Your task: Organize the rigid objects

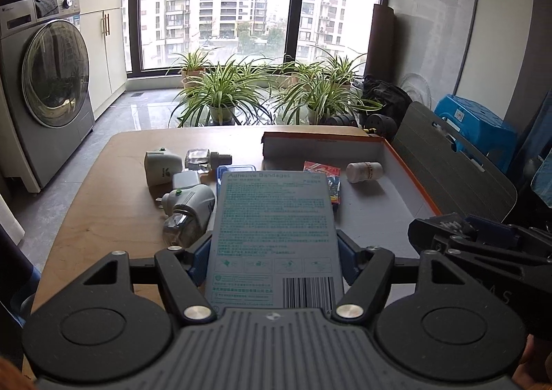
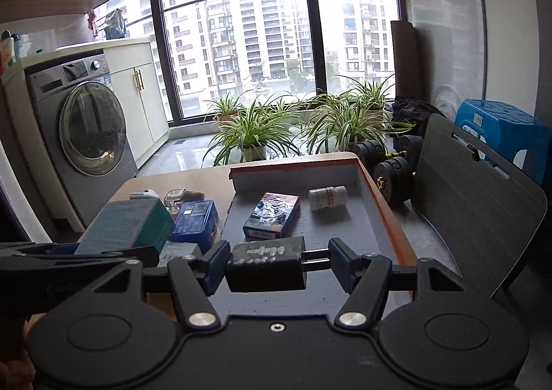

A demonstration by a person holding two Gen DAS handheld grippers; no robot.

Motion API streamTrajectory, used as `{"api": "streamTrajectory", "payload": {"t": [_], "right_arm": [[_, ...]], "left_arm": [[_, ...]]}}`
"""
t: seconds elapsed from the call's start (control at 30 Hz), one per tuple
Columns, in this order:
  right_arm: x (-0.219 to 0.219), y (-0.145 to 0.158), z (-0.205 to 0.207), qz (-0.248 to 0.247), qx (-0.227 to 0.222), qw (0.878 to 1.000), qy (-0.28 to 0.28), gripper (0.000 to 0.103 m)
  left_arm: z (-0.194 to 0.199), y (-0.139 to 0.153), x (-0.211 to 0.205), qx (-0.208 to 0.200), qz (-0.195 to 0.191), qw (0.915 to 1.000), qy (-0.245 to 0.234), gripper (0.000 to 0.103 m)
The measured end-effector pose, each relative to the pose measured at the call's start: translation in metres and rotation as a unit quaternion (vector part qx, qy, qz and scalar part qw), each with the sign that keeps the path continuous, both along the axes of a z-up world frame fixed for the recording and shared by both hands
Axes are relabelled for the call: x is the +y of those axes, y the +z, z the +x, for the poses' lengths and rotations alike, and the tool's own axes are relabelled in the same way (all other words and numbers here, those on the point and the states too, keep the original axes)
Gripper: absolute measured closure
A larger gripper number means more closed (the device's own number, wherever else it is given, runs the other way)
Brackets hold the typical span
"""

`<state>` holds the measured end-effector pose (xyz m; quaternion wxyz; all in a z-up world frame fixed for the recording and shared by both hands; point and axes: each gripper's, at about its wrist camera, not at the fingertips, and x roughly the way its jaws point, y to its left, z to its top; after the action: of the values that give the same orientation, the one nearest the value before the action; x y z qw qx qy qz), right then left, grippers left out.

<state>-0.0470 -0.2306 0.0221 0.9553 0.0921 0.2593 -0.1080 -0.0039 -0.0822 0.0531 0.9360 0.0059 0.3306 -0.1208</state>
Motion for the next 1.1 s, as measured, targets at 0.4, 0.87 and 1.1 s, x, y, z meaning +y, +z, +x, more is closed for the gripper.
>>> {"api": "streamTrajectory", "payload": {"t": [0.4,0.87,1.1], "right_arm": [[-0.017,-0.002,-0.001,0.007,-0.002,1.000,-0.018,0.027],[-0.021,-0.007,0.006,0.008,0.007,1.000,-0.021,0.027],[-0.023,-0.010,0.010,0.009,0.010,1.000,-0.020,0.027]], "left_arm": [[0.004,0.000,-0.020,-0.002,0.008,0.9999,-0.014,0.031],[0.010,-0.005,-0.021,0.010,0.002,0.9999,-0.012,0.031],[0.013,-0.009,-0.022,0.016,0.001,0.9998,-0.010,0.031]]}}
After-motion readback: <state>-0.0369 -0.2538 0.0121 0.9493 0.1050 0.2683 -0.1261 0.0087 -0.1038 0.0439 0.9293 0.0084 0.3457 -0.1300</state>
